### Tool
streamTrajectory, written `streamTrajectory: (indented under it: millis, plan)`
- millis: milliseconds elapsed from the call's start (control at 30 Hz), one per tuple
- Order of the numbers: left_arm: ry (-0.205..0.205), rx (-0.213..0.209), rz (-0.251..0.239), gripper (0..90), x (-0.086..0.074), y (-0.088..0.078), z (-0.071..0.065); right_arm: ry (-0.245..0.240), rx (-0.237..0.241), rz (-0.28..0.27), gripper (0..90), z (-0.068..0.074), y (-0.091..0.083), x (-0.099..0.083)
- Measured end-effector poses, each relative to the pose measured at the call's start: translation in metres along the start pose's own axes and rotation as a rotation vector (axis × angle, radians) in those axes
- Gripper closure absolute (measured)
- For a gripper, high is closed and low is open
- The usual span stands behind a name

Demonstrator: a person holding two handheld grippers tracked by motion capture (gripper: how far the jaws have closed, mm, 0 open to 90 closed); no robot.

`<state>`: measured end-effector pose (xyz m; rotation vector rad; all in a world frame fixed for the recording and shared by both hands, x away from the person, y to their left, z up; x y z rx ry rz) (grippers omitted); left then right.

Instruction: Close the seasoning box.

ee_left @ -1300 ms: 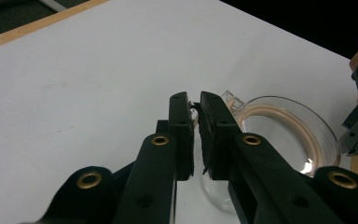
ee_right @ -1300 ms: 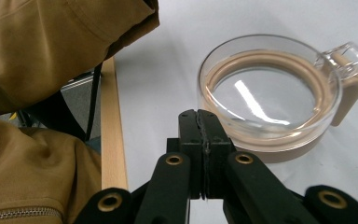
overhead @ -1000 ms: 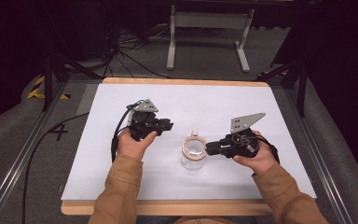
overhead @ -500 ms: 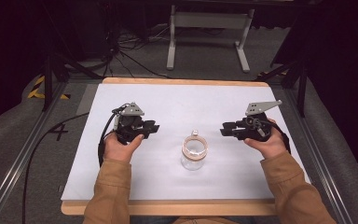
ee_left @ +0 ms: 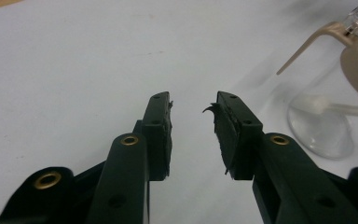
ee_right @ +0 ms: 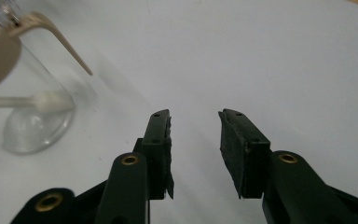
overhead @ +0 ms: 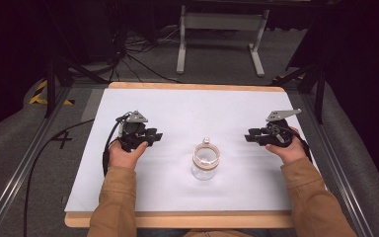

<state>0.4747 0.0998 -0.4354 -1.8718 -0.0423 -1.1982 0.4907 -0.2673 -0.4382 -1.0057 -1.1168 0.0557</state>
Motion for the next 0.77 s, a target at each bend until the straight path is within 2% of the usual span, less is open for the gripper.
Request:
streamTrajectory:
  millis: [133,367,400,533,667,767]
  plan:
    - [-0.001,0.001,0.011,65.7,-0.004,0.006,0.003,0.002,0.005,0.001,62.7,-0.004,0.006,-0.008]
    - [0.021,0.000,0.050,64.2,-0.012,0.016,0.008,0.011,-0.005,0.025,62.5,-0.015,0.018,-0.025]
    - [0.007,-0.005,0.045,64.1,-0.013,0.017,0.008,0.018,0.001,0.026,62.4,-0.016,0.019,-0.027]
    - [0.006,-0.010,0.058,63.7,-0.016,0.019,0.009,0.028,-0.002,0.040,62.3,-0.019,0.024,-0.034]
    - [0.018,-0.010,0.052,63.4,-0.015,0.018,0.010,0.028,0.000,0.032,61.7,-0.018,0.024,-0.033]
    - [0.006,-0.010,0.051,62.2,-0.015,0.018,0.008,0.028,0.003,0.017,61.1,-0.017,0.021,-0.030]
Point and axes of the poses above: each handheld gripper's, and its own axes: y roughly forward along the jaws, x roughly out of its top, z roughly to its left, the point moved 8 cm from there along y, roughly forward along the jaws, and after that the axes turned 3 degrees about z, right-handed, at the moved point
